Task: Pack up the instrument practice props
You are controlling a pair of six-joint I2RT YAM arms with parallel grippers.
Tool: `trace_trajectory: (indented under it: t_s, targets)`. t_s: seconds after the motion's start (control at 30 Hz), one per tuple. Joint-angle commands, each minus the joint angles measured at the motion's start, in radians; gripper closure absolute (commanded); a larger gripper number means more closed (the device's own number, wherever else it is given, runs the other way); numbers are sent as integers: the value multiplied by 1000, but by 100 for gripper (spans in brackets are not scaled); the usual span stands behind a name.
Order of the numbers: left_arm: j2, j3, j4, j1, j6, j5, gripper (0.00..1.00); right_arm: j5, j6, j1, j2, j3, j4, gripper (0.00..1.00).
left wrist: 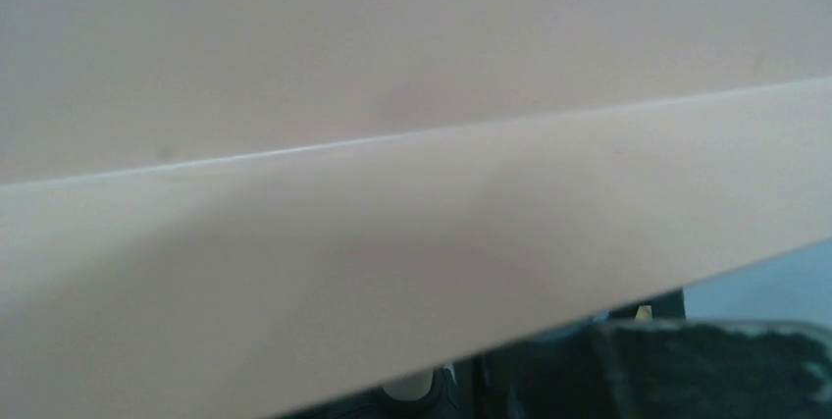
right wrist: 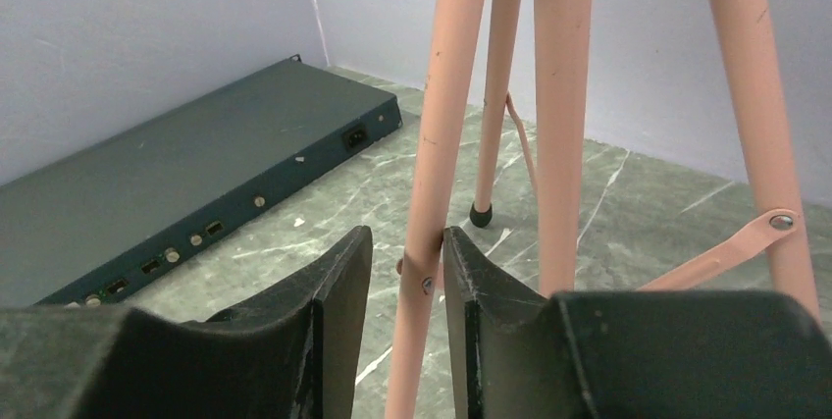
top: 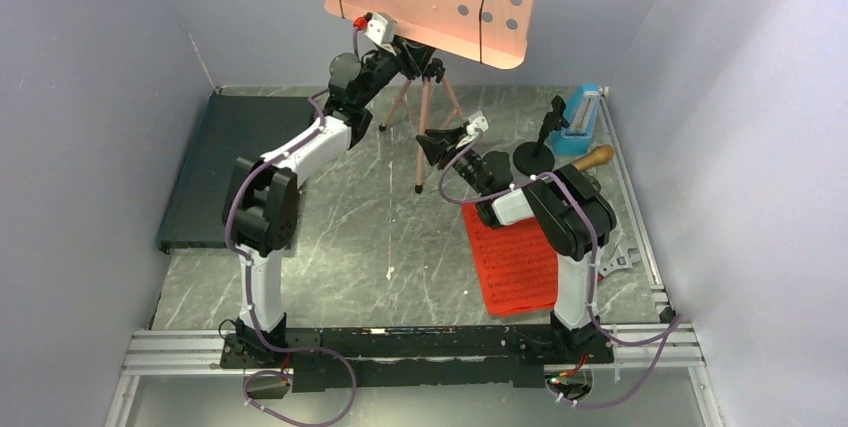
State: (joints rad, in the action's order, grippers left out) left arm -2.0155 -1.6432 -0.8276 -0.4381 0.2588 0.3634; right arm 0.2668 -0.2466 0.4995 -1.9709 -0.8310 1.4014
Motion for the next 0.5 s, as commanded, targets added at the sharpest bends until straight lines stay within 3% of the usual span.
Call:
trace_trajectory:
  t_s: [0.0,0.07,0.23,0.47]
  targets:
    - [11,-52,-79,-9,9,10,63,-5,-6,5,-13,-18,72,66]
    - [28,-34,-79,-10,13,18,74,4,7,5,-12,-21,70,70]
    - [91,12,-48,-15,-10,44,96,48,30,-2,0,-48,72,97]
    - [201,107,-11,-34,-67,34,97,94,50,-2,43,-83,74,100]
